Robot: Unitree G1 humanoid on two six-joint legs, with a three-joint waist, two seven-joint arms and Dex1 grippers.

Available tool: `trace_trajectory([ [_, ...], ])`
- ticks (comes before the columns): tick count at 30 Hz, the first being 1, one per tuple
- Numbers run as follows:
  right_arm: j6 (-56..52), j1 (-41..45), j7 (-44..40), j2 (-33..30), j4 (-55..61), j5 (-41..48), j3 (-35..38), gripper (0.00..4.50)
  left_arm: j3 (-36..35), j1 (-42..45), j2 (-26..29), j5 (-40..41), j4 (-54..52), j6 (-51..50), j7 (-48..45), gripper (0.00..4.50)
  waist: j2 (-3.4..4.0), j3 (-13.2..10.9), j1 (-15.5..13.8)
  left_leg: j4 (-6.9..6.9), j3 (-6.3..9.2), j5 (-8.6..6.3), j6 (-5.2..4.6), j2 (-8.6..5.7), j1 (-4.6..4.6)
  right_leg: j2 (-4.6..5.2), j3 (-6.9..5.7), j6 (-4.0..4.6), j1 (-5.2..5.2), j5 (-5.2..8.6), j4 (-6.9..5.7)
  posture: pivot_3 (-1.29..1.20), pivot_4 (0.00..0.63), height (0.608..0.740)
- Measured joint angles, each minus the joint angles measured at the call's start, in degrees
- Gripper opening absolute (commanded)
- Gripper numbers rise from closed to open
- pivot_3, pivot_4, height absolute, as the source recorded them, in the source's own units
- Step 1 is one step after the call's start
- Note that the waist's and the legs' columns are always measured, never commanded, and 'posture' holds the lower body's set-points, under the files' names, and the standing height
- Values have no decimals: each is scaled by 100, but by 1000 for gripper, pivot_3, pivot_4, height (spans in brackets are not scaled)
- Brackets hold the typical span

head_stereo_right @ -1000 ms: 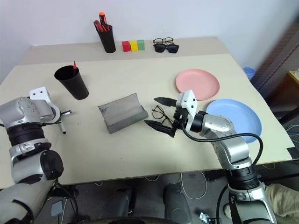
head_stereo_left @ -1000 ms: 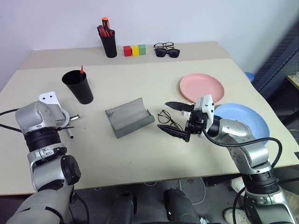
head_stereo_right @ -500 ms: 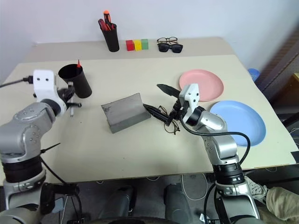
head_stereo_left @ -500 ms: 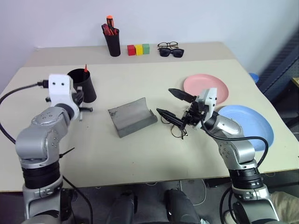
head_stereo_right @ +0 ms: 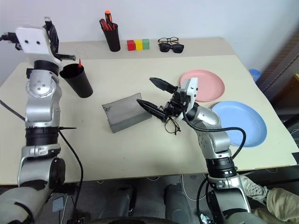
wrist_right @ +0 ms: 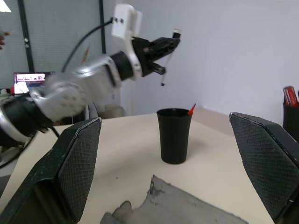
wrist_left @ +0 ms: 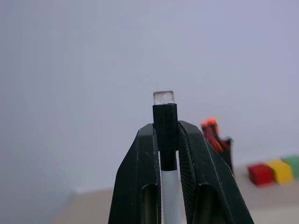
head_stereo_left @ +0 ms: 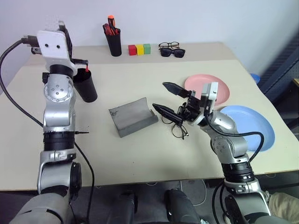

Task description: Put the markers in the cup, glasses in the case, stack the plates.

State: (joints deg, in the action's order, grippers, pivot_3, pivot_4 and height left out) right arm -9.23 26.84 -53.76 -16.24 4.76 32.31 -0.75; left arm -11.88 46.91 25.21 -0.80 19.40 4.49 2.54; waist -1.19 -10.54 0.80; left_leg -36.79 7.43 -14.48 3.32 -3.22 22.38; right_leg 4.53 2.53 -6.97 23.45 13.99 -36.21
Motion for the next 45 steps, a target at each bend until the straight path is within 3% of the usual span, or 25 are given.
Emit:
trace_trajectory([
  [11, -2, 24, 151, 54, 24, -60, -12, 4500, 167, 528, 36, -590, 2658, 2201, 672, 32, 0, 0, -6, 1, 1, -1, -3, -3, 1, 1, -1, -8, 1, -4, -1, 0, 150, 740],
  [24, -87, 5, 303, -33, 260, -59, -11, 4500, 222, 684, -178, -646, 3678, 2732, 858, 32, 0, 0, 9, 1, 1, -1, -4, -2, 1, 0, -2, -9, 1, -5, -5, 0, 150, 740],
  [32, -171, 5, 309, -111, 344, -56, -10, 4500, 212, 592, -274, -613, 3692, 2760, 892, 3963, 0, 0, 5, 1, 2, -1, -4, -2, 1, 0, -2, -9, 1, -5, -5, 0, 150, 740],
  [37, -175, 6, 299, -218, 345, -56, 8, 4500, 143, 412, -410, -319, 3509, 2728, 692, 3963, 0, 0, 5, 1, 2, -1, -4, -2, 1, 1, -2, -9, 1, -5, -5, 0, 150, 740],
  [40, -176, 6, 314, -280, 345, -55, 38, 4500, 26, 341, -663, 170, 2814, 2341, 369, 3963, 0, 0, -15, 1, 5, -1, -4, -3, 2, 3, -3, -9, -2, -5, -4, 0, 150, 740],
  [42, -192, 0, 342, -314, 354, -53, 65, 4500, -30, 291, -864, 682, 2032, 1474, 12, 3963, 0, 0, -11, -1, 5, -2, -4, -4, 3, 4, -4, -10, -3, -5, -3, 0, 150, 740],
  [45, -305, -252, 452, -547, 568, -62, 170, 4500, 266, 167, -778, 1692, 588, -946, -1085, 3963, 0, 0, 9, -2, 6, -3, -7, -4, 5, 2, -4, -11, -4, -4, -4, 0, 150, 740],
])
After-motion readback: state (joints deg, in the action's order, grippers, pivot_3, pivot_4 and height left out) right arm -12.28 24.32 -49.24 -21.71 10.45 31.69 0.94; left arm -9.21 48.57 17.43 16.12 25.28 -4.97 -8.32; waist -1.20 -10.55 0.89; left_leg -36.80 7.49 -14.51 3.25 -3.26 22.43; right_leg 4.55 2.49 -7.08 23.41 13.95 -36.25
